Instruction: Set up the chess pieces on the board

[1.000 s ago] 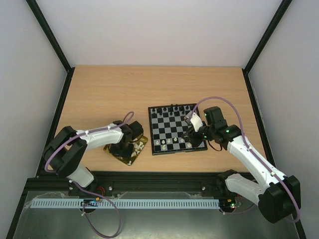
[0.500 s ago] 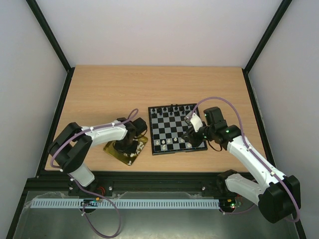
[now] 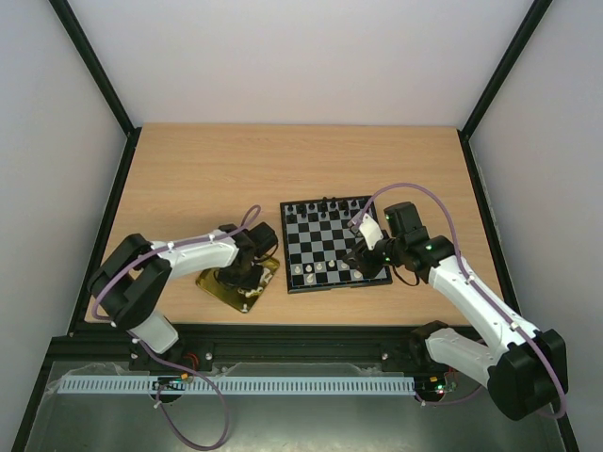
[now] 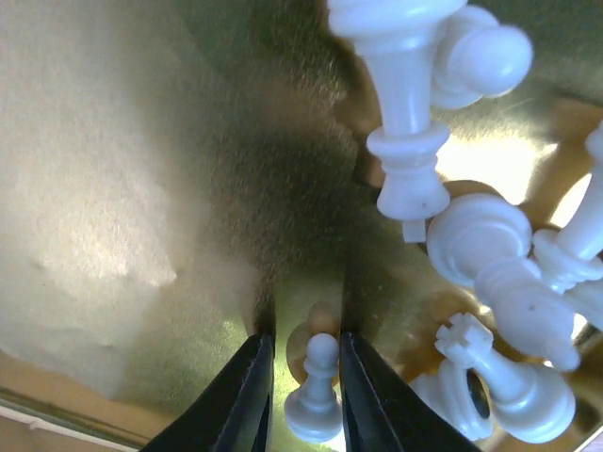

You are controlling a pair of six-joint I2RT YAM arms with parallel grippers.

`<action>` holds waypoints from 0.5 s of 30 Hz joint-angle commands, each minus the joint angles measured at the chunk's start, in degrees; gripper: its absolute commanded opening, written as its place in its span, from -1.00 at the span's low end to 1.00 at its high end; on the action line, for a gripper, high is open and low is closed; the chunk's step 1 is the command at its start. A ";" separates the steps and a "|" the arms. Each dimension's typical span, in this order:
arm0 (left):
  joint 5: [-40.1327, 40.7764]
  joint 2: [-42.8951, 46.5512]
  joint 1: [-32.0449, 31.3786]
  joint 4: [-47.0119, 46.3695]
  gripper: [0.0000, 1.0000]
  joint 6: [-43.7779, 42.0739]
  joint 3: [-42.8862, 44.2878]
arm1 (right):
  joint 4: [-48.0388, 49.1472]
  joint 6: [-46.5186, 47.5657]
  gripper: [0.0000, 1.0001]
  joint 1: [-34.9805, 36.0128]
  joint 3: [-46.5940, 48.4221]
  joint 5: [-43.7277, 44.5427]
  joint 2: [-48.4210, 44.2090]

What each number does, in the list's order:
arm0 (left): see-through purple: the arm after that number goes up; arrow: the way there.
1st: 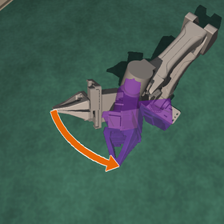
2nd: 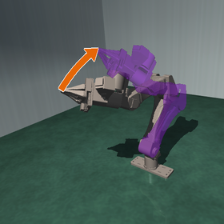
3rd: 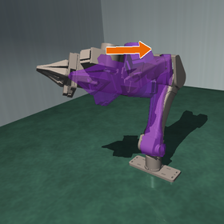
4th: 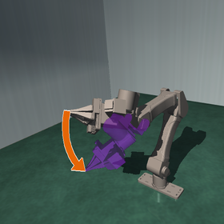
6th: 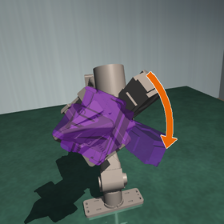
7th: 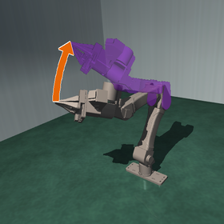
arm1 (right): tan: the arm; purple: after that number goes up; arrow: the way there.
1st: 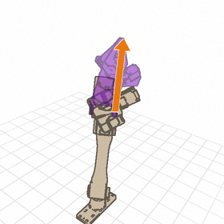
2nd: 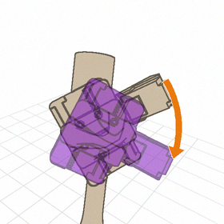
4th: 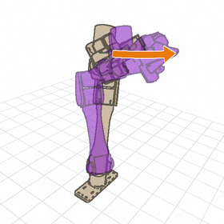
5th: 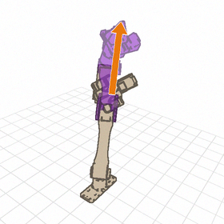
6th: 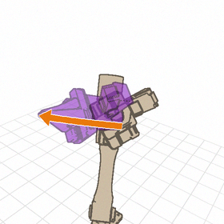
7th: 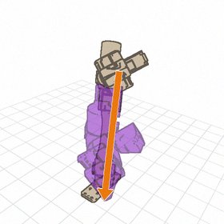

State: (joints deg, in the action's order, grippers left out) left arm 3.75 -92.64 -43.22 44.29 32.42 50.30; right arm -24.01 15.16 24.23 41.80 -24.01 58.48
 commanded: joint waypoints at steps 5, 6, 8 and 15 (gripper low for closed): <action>-1.77 1.23 -0.97 0.32 -0.56 0.89 -3.25 | -0.27 0.51 -0.13 -0.06 -0.76 -0.95 0.76; -1.88 1.16 -1.03 0.15 -0.56 0.89 -3.30 | -0.29 0.49 -0.13 -0.06 -0.76 -0.96 0.73; -1.98 0.87 -1.15 0.01 -0.57 0.66 -3.37 | -0.26 0.49 -0.13 -0.06 -0.76 -0.98 0.71; -2.23 0.53 -1.97 0.43 -0.56 0.68 -3.63 | -0.33 0.49 -0.13 -0.06 -0.76 -1.12 0.89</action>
State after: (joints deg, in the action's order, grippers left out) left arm 2.98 -91.24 -44.47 43.83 32.62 48.69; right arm -24.01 15.18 24.23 41.78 -24.03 58.94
